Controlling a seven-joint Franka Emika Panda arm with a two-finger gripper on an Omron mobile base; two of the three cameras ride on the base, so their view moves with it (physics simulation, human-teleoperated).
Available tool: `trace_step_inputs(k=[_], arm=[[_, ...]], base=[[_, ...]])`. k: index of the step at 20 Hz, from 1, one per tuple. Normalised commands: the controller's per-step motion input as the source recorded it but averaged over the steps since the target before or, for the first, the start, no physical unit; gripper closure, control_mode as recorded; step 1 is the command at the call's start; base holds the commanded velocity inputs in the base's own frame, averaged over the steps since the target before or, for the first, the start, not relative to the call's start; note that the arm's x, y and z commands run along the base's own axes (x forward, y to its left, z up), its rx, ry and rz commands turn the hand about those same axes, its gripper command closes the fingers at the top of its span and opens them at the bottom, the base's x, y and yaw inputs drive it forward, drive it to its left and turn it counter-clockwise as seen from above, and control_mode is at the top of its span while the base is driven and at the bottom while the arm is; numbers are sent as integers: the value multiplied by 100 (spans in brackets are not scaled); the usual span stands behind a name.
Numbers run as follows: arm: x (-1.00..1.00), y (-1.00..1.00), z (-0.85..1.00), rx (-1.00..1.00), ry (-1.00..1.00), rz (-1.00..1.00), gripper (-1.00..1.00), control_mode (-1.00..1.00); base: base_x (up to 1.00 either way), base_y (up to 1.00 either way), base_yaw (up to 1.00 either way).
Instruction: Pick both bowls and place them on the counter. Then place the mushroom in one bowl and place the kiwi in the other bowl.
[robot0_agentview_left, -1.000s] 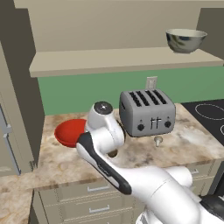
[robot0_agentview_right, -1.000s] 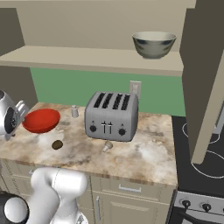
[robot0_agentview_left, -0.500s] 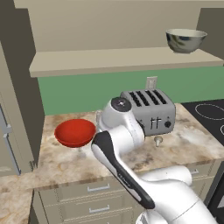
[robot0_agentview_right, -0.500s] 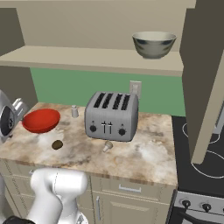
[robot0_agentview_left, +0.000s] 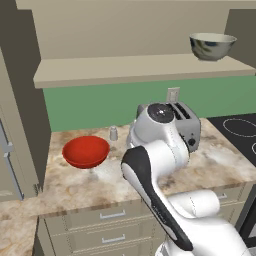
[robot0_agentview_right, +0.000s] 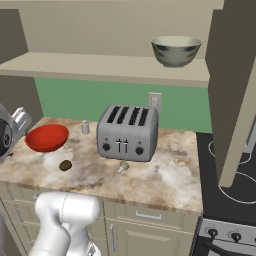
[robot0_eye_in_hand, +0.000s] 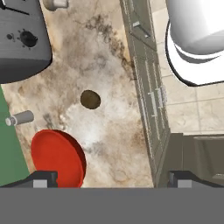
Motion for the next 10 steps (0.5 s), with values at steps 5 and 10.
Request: trace_step_inputs(k=[5, 10], arm=[[-31, -32, 51, 0, 0, -19, -100, -100], [-29, -30, 47, 0, 0, -22, -100, -100]], base=[[0, 0, 0], [0, 0, 0]])
